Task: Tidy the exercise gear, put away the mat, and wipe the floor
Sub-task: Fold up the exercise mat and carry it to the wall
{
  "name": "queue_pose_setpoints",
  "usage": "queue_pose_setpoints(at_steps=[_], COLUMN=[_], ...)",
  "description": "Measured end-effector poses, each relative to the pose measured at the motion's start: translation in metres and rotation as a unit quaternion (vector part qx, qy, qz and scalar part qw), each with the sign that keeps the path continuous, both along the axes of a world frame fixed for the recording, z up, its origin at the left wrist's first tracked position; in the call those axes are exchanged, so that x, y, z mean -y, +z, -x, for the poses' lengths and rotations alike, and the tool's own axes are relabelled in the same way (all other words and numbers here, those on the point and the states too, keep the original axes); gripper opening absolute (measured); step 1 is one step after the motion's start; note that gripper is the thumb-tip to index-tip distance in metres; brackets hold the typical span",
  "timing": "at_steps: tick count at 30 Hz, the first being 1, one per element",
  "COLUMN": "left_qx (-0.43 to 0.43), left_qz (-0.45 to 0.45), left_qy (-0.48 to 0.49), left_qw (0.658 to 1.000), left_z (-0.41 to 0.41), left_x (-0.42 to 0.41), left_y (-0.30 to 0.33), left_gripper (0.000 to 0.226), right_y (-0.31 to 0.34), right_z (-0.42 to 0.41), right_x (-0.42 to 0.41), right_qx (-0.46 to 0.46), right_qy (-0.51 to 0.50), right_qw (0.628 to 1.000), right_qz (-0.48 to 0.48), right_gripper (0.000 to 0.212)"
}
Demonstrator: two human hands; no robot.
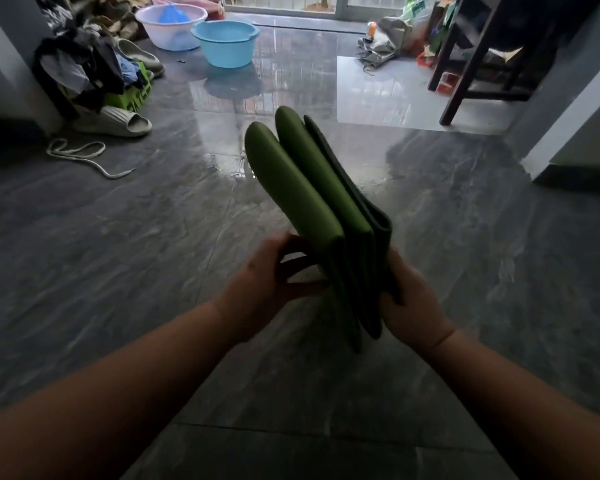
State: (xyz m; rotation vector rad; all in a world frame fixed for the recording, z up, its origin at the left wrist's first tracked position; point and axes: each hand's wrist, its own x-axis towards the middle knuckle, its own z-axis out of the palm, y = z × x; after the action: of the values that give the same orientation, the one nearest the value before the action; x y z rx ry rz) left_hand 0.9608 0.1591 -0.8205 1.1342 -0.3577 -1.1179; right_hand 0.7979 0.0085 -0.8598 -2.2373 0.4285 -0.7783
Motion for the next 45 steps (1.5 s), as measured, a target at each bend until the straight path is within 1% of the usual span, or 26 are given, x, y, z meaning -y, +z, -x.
queue_pose_setpoints(at_steps=[1, 3, 5, 7, 9, 11, 14, 16, 18, 20, 23, 25, 26, 27, 28, 29, 30, 31, 32, 33, 34, 35, 38, 40, 42, 45], left_qx=[-0.029, -0.066, -0.065, -0.027, 0.007, 0.044, 0.125, 0.153, 0.174, 0.168, 0.108, 0.085, 0.074, 0.055, 0.039, 0.02, -0.008, -0.033, -0.051, -0.074, -0.094, -0.109, -0.143, -0.151, -0.148, -0.102], left_qz=[-0.014, -0.045, -0.089, -0.148, -0.205, -0.263, -0.352, -0.405, -0.448, -0.464, -0.443, -0.442, -0.44, -0.437, -0.443, -0.452, -0.458, -0.466, -0.475, -0.473, -0.465, -0.457, -0.438, -0.437, -0.433, -0.455], left_qy=[0.027, 0.054, 0.028, -0.039, -0.079, -0.071, -0.047, -0.039, 0.001, 0.057, 0.149, 0.164, 0.162, 0.159, 0.149, 0.131, 0.101, 0.052, 0.004, -0.035, -0.069, -0.094, -0.168, -0.233, -0.303, -0.373], left_qw=[0.999, 0.995, 0.993, 0.988, 0.976, 0.961, 0.927, 0.9, 0.877, 0.868, 0.878, 0.878, 0.88, 0.884, 0.883, 0.882, 0.883, 0.882, 0.878, 0.877, 0.878, 0.878, 0.872, 0.855, 0.836, 0.802], left_z=[-0.002, -0.008, -0.02, -0.036, -0.053, -0.065, -0.074, -0.077, -0.08, -0.079, -0.064, -0.047, -0.04, -0.035, -0.033, -0.027, -0.019, -0.01, 0.003, 0.016, 0.027, 0.037, 0.066, 0.085, 0.097, 0.098], left_x=[-0.003, -0.011, -0.02, -0.031, -0.042, -0.051, -0.065, -0.075, -0.09, -0.111, -0.146, -0.165, -0.172, -0.18, -0.185, -0.185, -0.179, -0.166, -0.149, -0.132, -0.118, -0.105, -0.074, -0.056, -0.041, -0.033], left_y=[0.003, 0.011, 0.024, 0.042, 0.058, 0.067, 0.058, 0.039, 0.005, -0.033, -0.085, -0.119, -0.14, -0.175, -0.218, -0.244, -0.245, -0.223, -0.188, -0.161, -0.147, -0.145, -0.154, -0.163, -0.167, -0.167], left_gripper=[0.05, 0.066, 0.077, 0.077, 0.077, 0.078, 0.076, 0.069, 0.053, 0.044, 0.056, 0.063, 0.079, 0.102, 0.125, 0.14, 0.144, 0.135, 0.111, 0.083, 0.062, 0.053, 0.045, 0.054, 0.065, 0.072], right_y=[-0.003, -0.014, -0.026, -0.033, -0.033, -0.036, -0.049, -0.062, -0.075, -0.088, -0.107, -0.12, -0.124, -0.129, -0.132, -0.133, -0.133, -0.133, -0.131, -0.128, -0.126, -0.123, -0.116, -0.113, -0.113, -0.12], right_z=[0.0, 0.002, 0.004, 0.002, -0.007, -0.019, -0.038, -0.05, -0.059, -0.066, -0.067, -0.059, -0.053, -0.045, -0.038, -0.029, -0.021, -0.012, -0.004, 0.005, 0.014, 0.024, 0.055, 0.074, 0.088, 0.099], right_x=[0.001, -0.001, -0.009, -0.02, -0.034, -0.051, -0.081, -0.102, -0.122, -0.138, -0.152, -0.152, -0.149, -0.145, -0.14, -0.133, -0.125, -0.116, -0.107, -0.098, -0.09, -0.083, -0.061, -0.047, -0.037, -0.041], right_qx=[-0.007, -0.036, -0.069, -0.089, -0.107, -0.13, -0.166, -0.192, -0.211, -0.23, -0.257, -0.291, -0.308, -0.324, -0.338, -0.354, -0.372, -0.387, -0.404, -0.418, -0.423, -0.426, -0.445, -0.454, -0.46, -0.457], right_qy=[0.02, 0.056, 0.085, 0.117, 0.145, 0.176, 0.214, 0.221, 0.22, 0.226, 0.248, 0.277, 0.286, 0.289, 0.288, 0.288, 0.288, 0.286, 0.284, 0.277, 0.263, 0.245, 0.199, 0.174, 0.147, 0.105], right_qw=[1.0, 0.997, 0.993, 0.988, 0.981, 0.971, 0.954, 0.942, 0.93, 0.916, 0.884, 0.853, 0.838, 0.824, 0.812, 0.8, 0.788, 0.779, 0.773, 0.77, 0.775, 0.784, 0.804, 0.818, 0.839, 0.863], right_qz=[0.019, 0.039, 0.046, 0.049, 0.067, 0.092, 0.128, 0.165, 0.203, 0.239, 0.301, 0.334, 0.348, 0.365, 0.379, 0.39, 0.397, 0.401, 0.399, 0.395, 0.389, 0.378, 0.341, 0.308, 0.252, 0.186], right_gripper=[0.083, 0.083, 0.089, 0.095, 0.09, 0.088, 0.094, 0.098, 0.099, 0.098, 0.095, 0.094, 0.091, 0.087, 0.081, 0.077, 0.076, 0.079, 0.083, 0.087, 0.085, 0.079, 0.075, 0.077, 0.075, 0.066])
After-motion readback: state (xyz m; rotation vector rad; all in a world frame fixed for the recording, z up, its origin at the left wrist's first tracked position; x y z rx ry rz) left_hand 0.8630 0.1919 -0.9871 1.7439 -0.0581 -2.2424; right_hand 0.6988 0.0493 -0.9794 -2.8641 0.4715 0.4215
